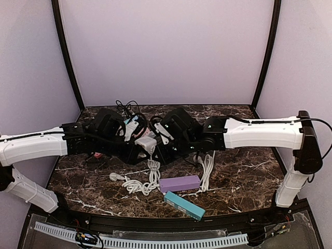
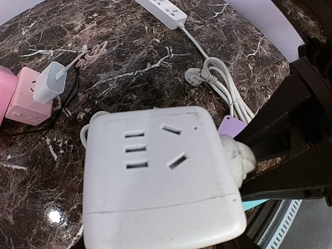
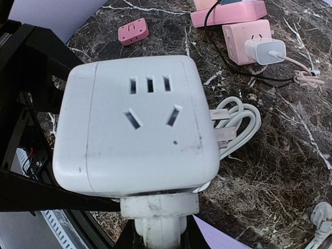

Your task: Pull the plug off the socket

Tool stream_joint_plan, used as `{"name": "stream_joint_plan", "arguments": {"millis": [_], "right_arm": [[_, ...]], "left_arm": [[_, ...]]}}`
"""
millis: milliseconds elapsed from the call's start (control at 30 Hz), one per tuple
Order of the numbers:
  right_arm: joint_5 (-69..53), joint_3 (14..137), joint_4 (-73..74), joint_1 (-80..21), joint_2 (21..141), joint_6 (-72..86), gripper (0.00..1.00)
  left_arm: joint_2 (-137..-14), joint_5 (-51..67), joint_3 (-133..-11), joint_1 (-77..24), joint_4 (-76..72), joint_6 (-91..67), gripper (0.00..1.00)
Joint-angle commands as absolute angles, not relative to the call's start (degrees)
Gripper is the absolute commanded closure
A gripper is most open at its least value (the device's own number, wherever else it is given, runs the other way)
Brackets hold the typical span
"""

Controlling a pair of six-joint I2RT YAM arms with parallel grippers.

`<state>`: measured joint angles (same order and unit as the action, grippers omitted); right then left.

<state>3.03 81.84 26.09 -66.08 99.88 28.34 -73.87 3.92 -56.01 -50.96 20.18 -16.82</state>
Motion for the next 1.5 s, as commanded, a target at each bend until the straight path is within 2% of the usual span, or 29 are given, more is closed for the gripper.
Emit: {"name": "stream_joint_plan", "arguments": {"millis": [0, 233, 433, 667, 1067, 1467], "right_arm": [[7.88, 83.49, 30.02, -66.54, 99.71, 31.29, 1.0], [4.48, 81.12, 28.71, -64.78, 97.9, 30.85, 1.0], [-8.24, 75.16, 21.59, -60.9, 93.56, 27.12, 1.0], [-9.19, 73.24, 21.33, -59.59, 92.46, 27.23, 1.0], [1.44, 75.96, 26.39, -60.68, 92.99, 30.39, 1.0], [12.56, 80.79, 33.71, -64.41, 94.41, 31.32, 1.0]], "left_arm": [[-73.61, -1.41, -57.37, -50.28, 24.33, -19.84, 0.99], [-71.79, 5.29, -56.08, -50.3, 21.54, -15.76, 0.99], [-70.42, 10.51, -56.58, -50.28, 22.1, -12.48, 0.99], [-70.52, 12.81, -56.81, -50.34, 22.36, -11.76, 0.99], [-71.85, 2.29, -58.32, -50.21, 26.43, -18.12, 0.99], [-71.6, 1.88, -58.27, -46.48, 27.77, -24.03, 0.99]]}}
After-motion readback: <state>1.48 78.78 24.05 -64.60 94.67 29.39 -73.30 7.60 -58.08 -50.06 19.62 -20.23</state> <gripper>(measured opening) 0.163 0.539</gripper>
